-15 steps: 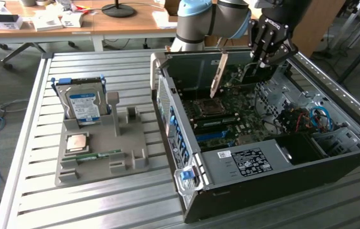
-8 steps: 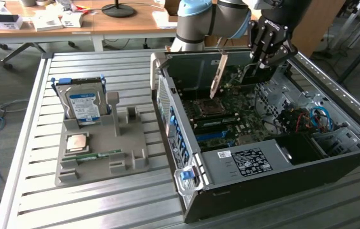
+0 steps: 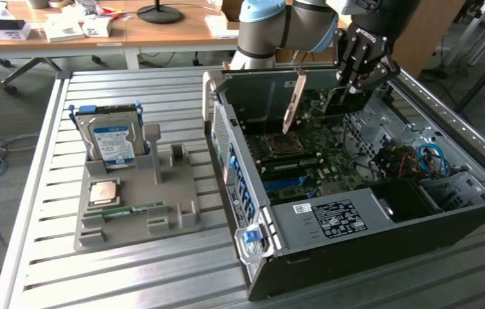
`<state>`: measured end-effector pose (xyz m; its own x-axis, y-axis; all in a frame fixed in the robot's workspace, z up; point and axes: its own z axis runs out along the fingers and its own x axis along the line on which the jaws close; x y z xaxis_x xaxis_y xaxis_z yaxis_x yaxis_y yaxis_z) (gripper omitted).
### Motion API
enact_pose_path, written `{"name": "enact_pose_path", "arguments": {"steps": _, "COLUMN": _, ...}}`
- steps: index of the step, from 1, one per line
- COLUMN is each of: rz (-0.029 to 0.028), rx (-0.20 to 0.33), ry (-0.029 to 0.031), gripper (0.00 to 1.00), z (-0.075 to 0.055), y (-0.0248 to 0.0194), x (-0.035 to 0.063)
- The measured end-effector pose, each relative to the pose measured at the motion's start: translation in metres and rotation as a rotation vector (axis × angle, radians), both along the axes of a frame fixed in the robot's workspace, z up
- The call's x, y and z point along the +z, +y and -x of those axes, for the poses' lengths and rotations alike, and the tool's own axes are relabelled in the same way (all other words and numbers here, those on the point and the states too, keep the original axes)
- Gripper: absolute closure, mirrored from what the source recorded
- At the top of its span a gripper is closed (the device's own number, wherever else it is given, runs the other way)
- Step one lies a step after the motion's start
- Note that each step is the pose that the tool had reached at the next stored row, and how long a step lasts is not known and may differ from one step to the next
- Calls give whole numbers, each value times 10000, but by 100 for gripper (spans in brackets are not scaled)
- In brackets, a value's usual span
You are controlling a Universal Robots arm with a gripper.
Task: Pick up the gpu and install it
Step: 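Insert the gpu into the slot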
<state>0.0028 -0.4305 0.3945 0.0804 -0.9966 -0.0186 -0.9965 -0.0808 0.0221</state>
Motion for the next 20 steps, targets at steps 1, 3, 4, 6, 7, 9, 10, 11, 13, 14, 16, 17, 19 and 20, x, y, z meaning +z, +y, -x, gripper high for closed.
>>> {"name": "enact_pose_path", "arguments": {"steps": 1, "rz": 1, "rx": 0, "ry": 0, "gripper": 74, "z": 0, "y": 0, "x": 0}}
{"name": "enact_pose_path", "arguments": {"steps": 3, "rz": 2, "rx": 0, "ry": 0, "gripper": 74, "z": 0, "y": 0, "x": -1}}
{"name": "enact_pose_path", "arguments": {"steps": 4, "rz": 0, "rx": 0, "ry": 0, "gripper": 74, "z": 0, "y": 0, "x": -2}}
{"name": "enact_pose_path", "arguments": {"steps": 6, "rz": -4, "rx": 0, "ry": -2, "gripper": 74, "z": 0, "y": 0, "x": -12}}
{"name": "enact_pose_path", "arguments": {"steps": 7, "rz": -3, "rx": 0, "ry": -1, "gripper": 74, "z": 0, "y": 0, "x": -18}}
{"name": "enact_pose_path", "arguments": {"steps": 9, "rz": 0, "rx": -2, "ry": 0, "gripper": 74, "z": 0, "y": 0, "x": -29}}
{"name": "enact_pose_path", "arguments": {"steps": 10, "rz": 0, "rx": -8, "ry": 0, "gripper": 74, "z": 0, "y": 0, "x": -33}}
{"name": "enact_pose_path", "arguments": {"steps": 11, "rz": 0, "rx": -19, "ry": 0, "gripper": 74, "z": 0, "y": 0, "x": -36}}
{"name": "enact_pose_path", "arguments": {"steps": 13, "rz": 0, "rx": -70, "ry": 0, "gripper": 74, "z": 1, "y": 0, "x": -43}}
{"name": "enact_pose_path", "arguments": {"steps": 14, "rz": 0, "rx": -107, "ry": 0, "gripper": 74, "z": 2, "y": 0, "x": -46}}
{"name": "enact_pose_path", "arguments": {"steps": 16, "rz": 0, "rx": -216, "ry": 0, "gripper": 74, "z": 4, "y": 0, "x": -52}}
{"name": "enact_pose_path", "arguments": {"steps": 17, "rz": 0, "rx": -279, "ry": 0, "gripper": 74, "z": 4, "y": 0, "x": -55}}
{"name": "enact_pose_path", "arguments": {"steps": 19, "rz": 1, "rx": -457, "ry": 0, "gripper": 74, "z": 5, "y": 0, "x": -59}}
{"name": "enact_pose_path", "arguments": {"steps": 20, "rz": 2, "rx": -546, "ry": 0, "gripper": 74, "z": 5, "y": 0, "x": -61}}
